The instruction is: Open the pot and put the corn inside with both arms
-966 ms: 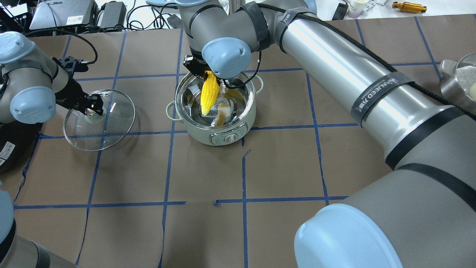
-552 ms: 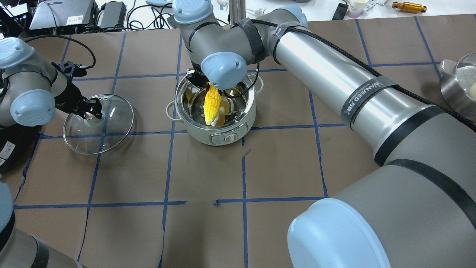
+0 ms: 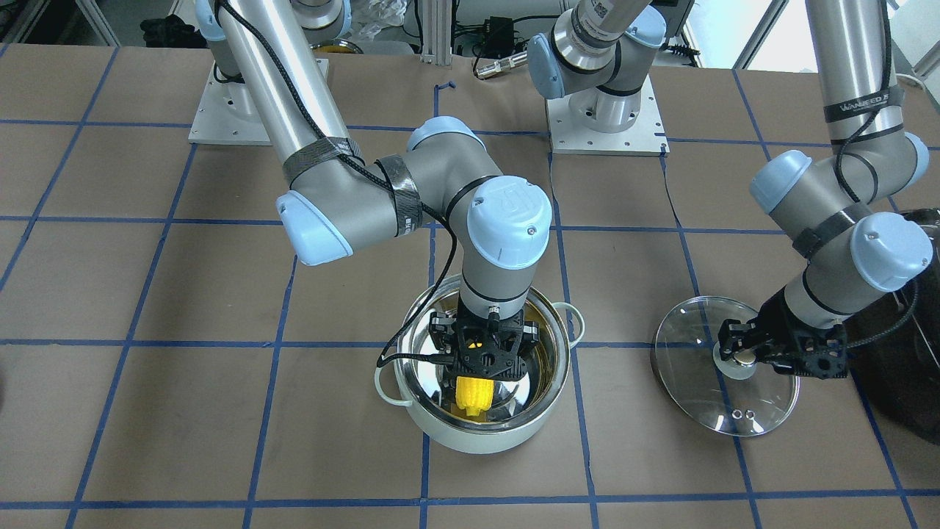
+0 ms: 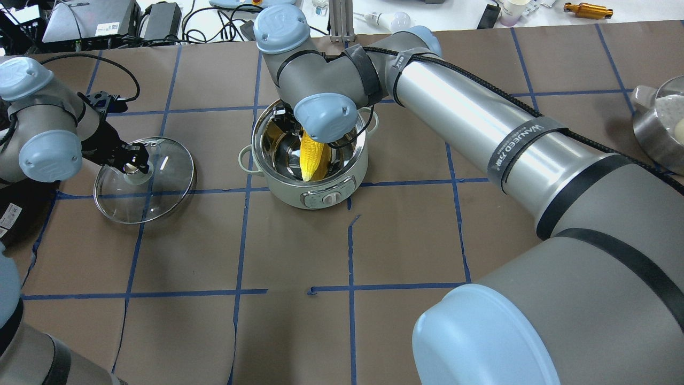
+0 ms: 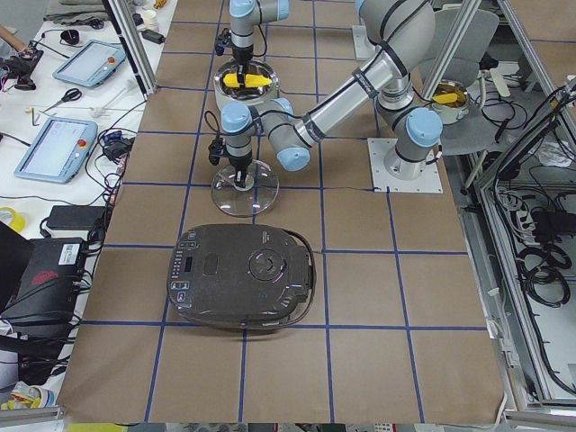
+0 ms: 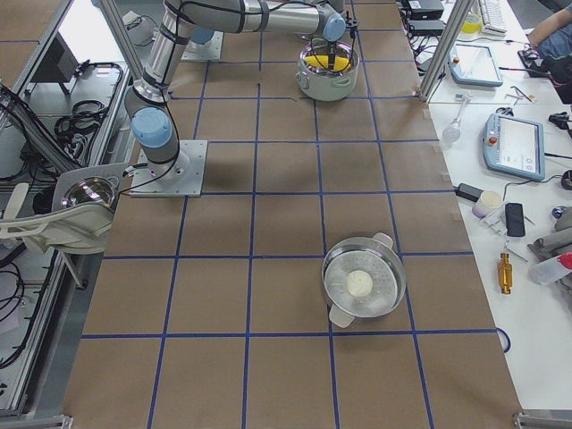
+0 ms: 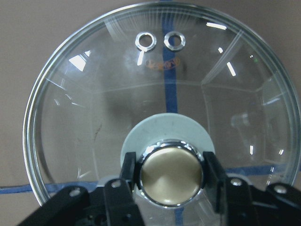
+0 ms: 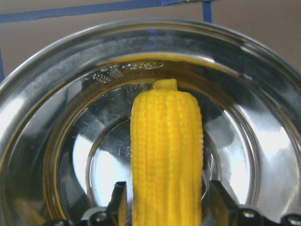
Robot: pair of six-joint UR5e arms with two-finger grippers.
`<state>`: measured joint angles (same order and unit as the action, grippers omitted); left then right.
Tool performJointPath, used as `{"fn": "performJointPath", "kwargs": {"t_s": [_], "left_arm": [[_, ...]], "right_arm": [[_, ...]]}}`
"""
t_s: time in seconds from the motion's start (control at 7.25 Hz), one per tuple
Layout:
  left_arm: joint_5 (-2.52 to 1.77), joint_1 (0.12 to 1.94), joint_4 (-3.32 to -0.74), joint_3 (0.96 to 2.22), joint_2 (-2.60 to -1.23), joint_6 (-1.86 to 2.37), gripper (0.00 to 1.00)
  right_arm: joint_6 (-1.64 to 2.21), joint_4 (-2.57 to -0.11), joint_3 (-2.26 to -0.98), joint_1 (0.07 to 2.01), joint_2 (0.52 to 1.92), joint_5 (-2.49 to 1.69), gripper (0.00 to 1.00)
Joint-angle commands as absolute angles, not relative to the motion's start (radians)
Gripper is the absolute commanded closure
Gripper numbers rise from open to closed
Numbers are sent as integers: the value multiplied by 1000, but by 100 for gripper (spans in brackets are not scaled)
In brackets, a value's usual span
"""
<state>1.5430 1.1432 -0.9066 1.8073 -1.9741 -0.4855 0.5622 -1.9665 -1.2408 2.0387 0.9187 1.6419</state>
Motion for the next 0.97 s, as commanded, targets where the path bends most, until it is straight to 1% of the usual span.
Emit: {"fn": "performJointPath", "kwargs": {"t_s": [0.0,0.14,0.28,0.41,0.69,0.83], "left_arm": [[1546,1143,-907,1807,-1968,-486,25],[1545,1143,-907,1804,-1970,-486,10],[1545,1144,-908,1805,-1965,-485,3],[1545,1144,-908,1802,-1967,-483,0],[1548,1201,-925,1798,-1903,-438,0],[1557,1263,-946,1786,-1855,-396,0]], "right_arm": [[563,-1964,-1239,2039,952,1646,0],[563,-1957,-1239,2037,983,1647,0],[552,-1897,-1239,2007,1032,1646,0],[549,-1834,-1250,1958,1099,1637,0],[525,-1645,-1256,1834,1214,1641,0],[461,-1605,-1281,1766,1242,1647,0]]}}
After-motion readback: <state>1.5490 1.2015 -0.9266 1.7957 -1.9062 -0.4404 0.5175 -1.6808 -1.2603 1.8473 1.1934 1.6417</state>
